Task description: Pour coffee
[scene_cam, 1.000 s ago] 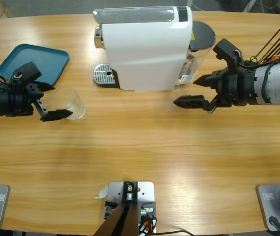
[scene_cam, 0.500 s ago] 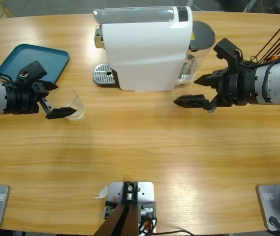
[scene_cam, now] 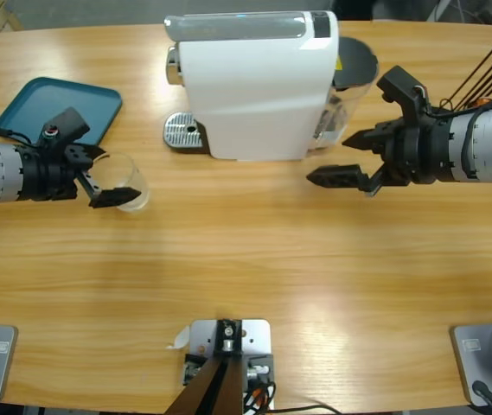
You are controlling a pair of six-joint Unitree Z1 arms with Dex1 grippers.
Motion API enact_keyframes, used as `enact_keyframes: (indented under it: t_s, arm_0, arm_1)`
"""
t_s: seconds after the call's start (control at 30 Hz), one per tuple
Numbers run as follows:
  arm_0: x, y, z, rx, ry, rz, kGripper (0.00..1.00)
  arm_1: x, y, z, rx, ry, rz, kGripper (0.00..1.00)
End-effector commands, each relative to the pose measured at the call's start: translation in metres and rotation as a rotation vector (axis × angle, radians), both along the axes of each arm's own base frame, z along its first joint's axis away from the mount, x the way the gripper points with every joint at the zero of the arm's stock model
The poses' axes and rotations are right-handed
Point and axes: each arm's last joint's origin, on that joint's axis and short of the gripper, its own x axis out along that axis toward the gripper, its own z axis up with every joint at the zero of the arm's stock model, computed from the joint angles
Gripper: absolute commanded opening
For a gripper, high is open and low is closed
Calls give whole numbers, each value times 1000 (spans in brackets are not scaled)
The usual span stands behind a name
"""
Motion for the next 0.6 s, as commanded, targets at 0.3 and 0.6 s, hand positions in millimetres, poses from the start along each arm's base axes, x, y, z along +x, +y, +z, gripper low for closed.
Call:
enact_keyframes:
  t_s: [0.3, 0.6]
  arm_0:
    - [-1, 2, -21, 44, 63, -3, 734]
    - [-1, -1, -22, 7, 82, -36, 519]
  arm_1:
    - [-2, -7, -5, -1, 34, -17, 996]
    - [-1, -7, -6, -1, 38, -15, 996]
